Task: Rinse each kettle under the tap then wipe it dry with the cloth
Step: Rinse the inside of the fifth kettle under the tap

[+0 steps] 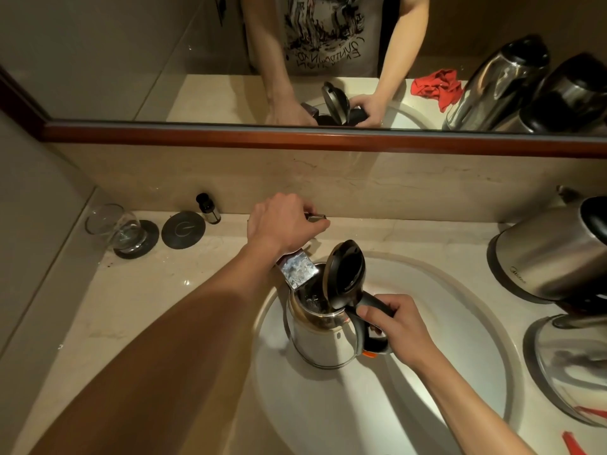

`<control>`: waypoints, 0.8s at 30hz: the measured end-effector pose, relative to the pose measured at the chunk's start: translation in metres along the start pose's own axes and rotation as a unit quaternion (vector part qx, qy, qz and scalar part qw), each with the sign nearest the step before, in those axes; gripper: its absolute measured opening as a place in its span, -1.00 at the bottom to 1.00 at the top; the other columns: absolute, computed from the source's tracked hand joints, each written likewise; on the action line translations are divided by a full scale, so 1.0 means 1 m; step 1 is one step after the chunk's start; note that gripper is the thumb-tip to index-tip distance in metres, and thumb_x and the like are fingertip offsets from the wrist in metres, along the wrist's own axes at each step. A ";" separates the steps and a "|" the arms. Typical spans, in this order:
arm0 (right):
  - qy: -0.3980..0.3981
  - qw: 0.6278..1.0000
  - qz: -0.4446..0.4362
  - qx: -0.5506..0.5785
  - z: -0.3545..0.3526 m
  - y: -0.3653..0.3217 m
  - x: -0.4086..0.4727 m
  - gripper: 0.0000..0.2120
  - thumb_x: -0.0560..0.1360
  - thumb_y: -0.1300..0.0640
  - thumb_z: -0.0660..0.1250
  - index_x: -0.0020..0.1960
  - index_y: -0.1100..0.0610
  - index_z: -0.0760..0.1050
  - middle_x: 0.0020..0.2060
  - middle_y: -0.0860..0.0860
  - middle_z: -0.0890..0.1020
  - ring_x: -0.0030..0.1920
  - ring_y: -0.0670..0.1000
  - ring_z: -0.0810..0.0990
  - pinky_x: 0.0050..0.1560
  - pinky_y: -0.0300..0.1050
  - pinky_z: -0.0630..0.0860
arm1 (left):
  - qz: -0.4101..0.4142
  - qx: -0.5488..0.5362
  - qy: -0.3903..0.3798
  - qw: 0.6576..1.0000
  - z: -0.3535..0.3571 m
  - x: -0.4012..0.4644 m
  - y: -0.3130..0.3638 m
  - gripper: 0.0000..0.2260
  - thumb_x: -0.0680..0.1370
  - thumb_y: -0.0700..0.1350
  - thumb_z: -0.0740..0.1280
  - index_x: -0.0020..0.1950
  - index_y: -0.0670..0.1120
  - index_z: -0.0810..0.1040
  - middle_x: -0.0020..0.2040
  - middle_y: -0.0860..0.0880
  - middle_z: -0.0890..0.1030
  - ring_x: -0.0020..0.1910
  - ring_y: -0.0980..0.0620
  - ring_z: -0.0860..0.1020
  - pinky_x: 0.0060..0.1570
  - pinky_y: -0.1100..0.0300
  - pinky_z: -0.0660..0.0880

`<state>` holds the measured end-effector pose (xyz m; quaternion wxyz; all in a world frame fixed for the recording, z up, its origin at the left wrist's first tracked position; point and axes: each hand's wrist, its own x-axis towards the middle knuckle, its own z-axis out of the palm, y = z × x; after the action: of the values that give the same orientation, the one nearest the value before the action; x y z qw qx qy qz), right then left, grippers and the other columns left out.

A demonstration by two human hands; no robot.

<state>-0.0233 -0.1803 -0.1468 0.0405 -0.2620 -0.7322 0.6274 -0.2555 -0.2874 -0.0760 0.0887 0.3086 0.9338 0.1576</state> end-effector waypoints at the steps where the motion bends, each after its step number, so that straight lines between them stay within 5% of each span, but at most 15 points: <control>1: 0.000 1.000 0.000 0.000 0.000 0.000 0.000 -0.64 0.28 -0.19 0.43 -0.48 0.03 0.43 -0.47 0.05 0.30 -0.39 0.02 0.24 -0.30 -0.06 0.15 | 0.000 0.000 0.001 1.000 0.000 0.000 0.000 -0.68 0.45 0.33 0.28 -0.10 0.14 0.66 -0.32 0.08 0.60 -0.22 0.00 0.57 -0.20 0.13 0.39; 24: 0.002 1.000 0.007 0.004 0.000 0.001 -0.002 -0.65 0.27 -0.18 0.43 -0.48 0.03 0.42 -0.48 0.01 0.32 -0.39 0.01 0.26 -0.32 -0.09 0.17 | 0.023 0.000 -0.007 1.000 0.002 0.003 -0.005 -0.65 0.53 0.36 0.21 0.07 0.24 0.67 -0.24 0.09 0.66 -0.18 -0.01 0.59 -0.20 0.12 0.41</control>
<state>-0.0211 -0.1809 -0.1470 0.0388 -0.2681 -0.7276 0.6302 -0.2600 -0.2895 -0.0795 0.0919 0.3314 0.9257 0.1573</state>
